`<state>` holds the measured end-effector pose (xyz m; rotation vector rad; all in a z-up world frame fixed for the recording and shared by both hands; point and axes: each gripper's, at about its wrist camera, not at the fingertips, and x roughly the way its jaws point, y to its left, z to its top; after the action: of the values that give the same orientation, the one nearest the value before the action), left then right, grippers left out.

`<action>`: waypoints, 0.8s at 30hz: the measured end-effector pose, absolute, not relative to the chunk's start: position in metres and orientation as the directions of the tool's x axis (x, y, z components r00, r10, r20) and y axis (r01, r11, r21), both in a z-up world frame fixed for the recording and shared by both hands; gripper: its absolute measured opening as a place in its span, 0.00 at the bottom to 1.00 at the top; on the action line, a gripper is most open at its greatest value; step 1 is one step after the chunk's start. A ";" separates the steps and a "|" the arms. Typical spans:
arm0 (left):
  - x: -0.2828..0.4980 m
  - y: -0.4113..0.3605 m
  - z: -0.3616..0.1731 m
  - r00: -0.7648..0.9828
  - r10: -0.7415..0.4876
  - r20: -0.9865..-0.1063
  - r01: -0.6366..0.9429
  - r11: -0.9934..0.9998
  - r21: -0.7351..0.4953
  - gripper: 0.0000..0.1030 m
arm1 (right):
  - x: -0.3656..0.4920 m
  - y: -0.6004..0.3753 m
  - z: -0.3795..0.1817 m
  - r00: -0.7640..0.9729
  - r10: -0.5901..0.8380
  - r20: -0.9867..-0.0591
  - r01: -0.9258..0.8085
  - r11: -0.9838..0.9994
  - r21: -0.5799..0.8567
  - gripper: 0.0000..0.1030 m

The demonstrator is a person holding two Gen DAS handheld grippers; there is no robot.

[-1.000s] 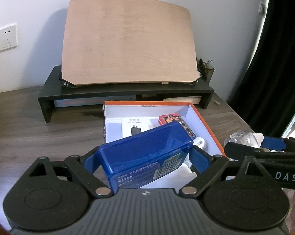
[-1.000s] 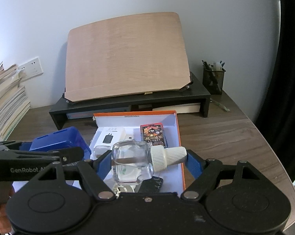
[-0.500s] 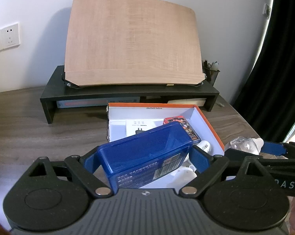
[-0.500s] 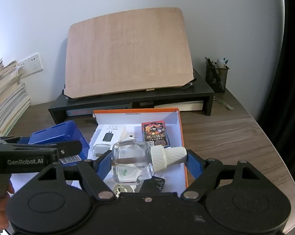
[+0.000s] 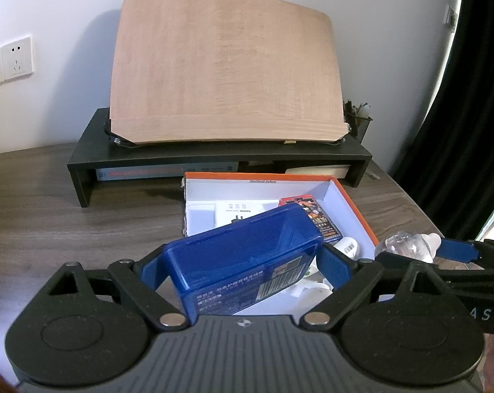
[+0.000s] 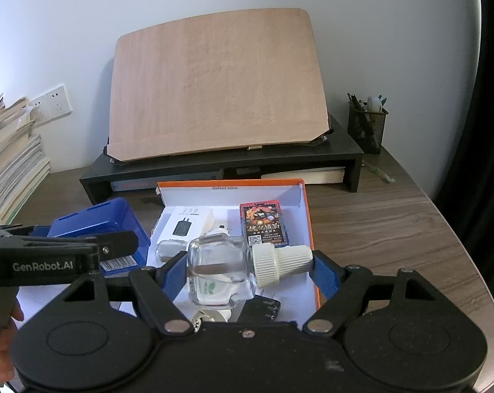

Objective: Organize rigid objects
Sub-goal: 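Lower the blue box and clear bottle toward the tray floor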

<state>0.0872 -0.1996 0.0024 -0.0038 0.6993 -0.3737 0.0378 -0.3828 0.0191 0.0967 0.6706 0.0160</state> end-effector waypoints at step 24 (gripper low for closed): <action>0.092 -0.197 0.001 0.701 -0.336 -0.629 0.335 0.934 -0.124 0.93 | 0.041 -0.383 0.016 0.778 0.046 -0.627 0.019 0.995 0.098 0.91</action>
<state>0.0917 -0.1970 0.0015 -0.0004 0.6999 -0.3735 0.0409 -0.3829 0.0163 0.1008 0.6795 0.0147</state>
